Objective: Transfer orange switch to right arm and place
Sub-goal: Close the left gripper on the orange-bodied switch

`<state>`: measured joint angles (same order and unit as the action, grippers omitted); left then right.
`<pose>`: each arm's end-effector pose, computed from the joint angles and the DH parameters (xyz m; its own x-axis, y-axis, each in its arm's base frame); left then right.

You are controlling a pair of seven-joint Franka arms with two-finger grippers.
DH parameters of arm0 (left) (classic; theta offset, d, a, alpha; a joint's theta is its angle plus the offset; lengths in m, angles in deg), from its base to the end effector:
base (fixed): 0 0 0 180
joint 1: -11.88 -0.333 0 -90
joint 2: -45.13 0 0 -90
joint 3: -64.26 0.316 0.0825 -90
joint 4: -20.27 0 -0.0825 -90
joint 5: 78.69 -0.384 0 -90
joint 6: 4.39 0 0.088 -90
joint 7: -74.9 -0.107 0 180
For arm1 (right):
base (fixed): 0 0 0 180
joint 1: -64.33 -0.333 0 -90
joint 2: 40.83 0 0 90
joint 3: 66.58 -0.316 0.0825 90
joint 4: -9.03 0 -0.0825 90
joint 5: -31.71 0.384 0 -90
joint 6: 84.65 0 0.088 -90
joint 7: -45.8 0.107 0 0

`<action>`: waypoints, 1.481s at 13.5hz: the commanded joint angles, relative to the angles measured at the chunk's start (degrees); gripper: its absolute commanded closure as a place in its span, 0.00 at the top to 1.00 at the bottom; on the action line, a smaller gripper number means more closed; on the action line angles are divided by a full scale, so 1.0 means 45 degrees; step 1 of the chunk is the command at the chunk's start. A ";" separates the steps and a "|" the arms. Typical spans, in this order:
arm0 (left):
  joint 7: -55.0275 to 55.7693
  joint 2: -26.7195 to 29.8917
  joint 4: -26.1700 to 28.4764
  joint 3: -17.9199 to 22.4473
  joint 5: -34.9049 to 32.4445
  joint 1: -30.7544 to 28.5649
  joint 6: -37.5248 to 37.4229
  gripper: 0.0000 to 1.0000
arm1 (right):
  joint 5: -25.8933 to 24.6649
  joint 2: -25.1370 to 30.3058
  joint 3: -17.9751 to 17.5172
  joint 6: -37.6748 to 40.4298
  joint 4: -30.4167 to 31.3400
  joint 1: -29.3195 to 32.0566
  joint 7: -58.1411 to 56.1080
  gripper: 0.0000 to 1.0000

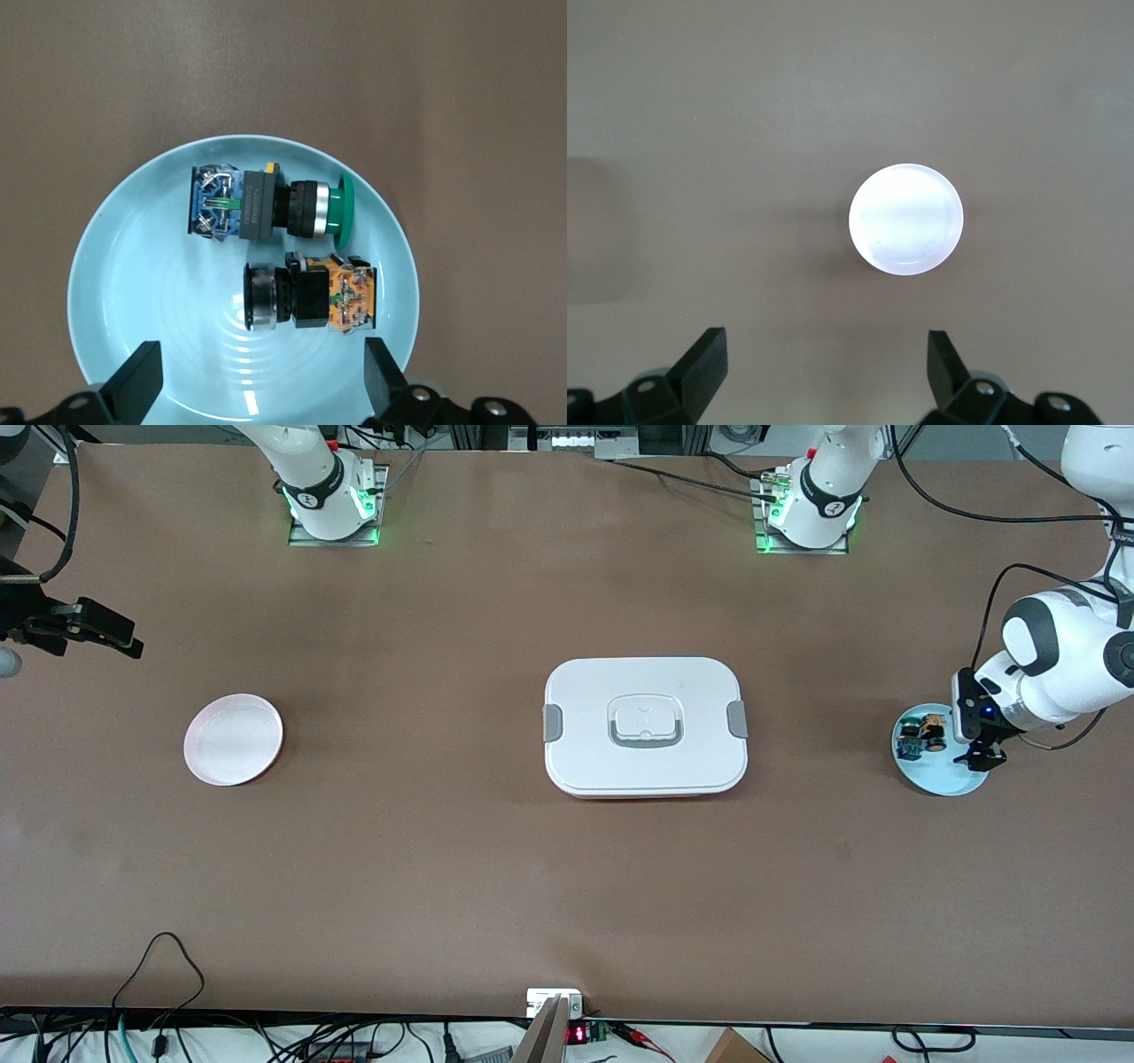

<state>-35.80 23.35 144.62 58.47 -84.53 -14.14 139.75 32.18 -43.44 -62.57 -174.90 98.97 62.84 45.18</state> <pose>0.5267 0.1927 0.2141 -0.0852 -0.9963 -0.0069 -0.9957 0.0849 0.0370 0.5672 -0.0232 0.5999 0.9986 -0.0332 -0.0400 -0.0335 -0.9994 -0.0054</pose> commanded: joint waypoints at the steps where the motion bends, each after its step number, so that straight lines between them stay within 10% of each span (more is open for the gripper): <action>1: -0.0225 -0.0161 0.0042 -0.0120 -0.0224 -0.0175 0.0237 1.00 | -0.0161 0.0093 -0.0129 -0.0062 0.0111 0.0155 -0.0078 1.00; 20: -0.0088 -0.0435 0.0607 -0.0530 -0.0087 -0.0741 0.0664 1.00 | -0.0142 0.0151 -0.0110 0.0328 0.0111 0.0292 0.0039 1.00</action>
<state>-35.82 21.22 146.09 56.85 -84.53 -16.22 140.79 32.15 -43.42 -62.56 -174.12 99.09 63.53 45.19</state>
